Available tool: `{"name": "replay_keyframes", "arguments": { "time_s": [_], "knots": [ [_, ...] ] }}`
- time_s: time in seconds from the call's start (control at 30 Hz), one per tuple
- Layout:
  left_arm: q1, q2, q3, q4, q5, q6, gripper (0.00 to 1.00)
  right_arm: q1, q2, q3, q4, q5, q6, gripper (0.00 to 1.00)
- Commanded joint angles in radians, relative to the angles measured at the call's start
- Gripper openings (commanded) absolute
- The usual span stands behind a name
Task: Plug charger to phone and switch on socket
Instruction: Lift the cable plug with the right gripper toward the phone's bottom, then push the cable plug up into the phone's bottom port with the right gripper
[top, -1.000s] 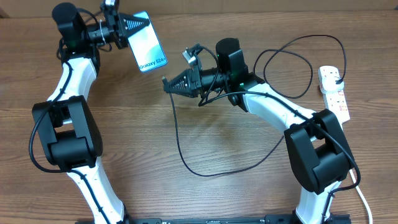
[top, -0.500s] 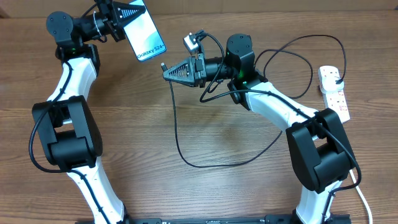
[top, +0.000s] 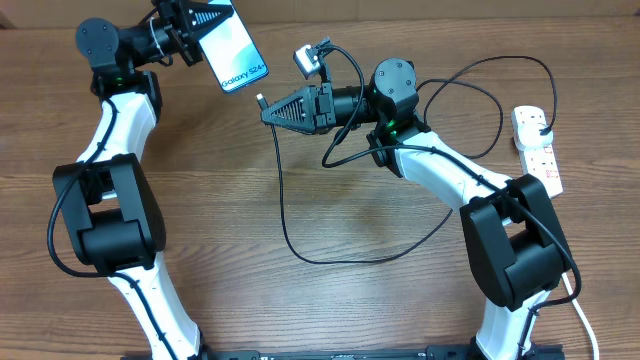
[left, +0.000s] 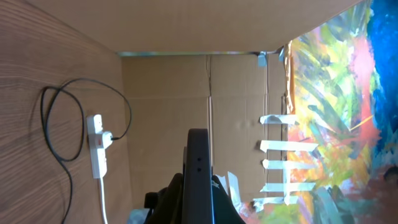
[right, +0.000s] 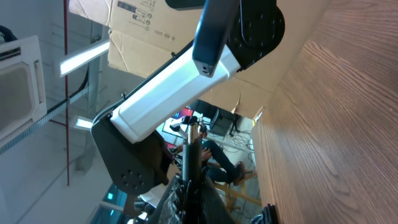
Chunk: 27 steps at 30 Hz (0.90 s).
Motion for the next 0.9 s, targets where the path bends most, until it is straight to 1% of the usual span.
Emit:
{"name": "replay_keyframes", "arguments": {
  "time_s": [0.0,0.3,0.5,0.63,0.8,0.87],
  "knots": [
    [-0.034,-0.002,0.015,0.008,-0.051,-0.016,0.04,-0.006,0.005,0.018,0.010,0.019,0.023,0.04],
    [-0.043,-0.002,0.015,0.009,-0.045,0.002,0.04,-0.008,0.005,0.018,0.011,0.023,0.032,0.04],
    [-0.039,-0.002,0.015,0.009,-0.046,0.002,0.04,-0.009,0.005,0.018,0.100,0.044,0.074,0.04],
    [-0.039,-0.002,0.015,0.009,-0.047,-0.003,0.04,-0.009,0.005,0.018,0.107,0.060,0.090,0.04],
    [-0.039,-0.002,0.015,0.014,-0.096,-0.046,0.04,-0.009,0.005,0.018,0.100,0.092,0.131,0.04],
    [-0.039,-0.002,0.015,0.025,-0.112,-0.046,0.04,-0.009,0.005,0.018,0.100,0.112,0.147,0.04]
  ]
}}
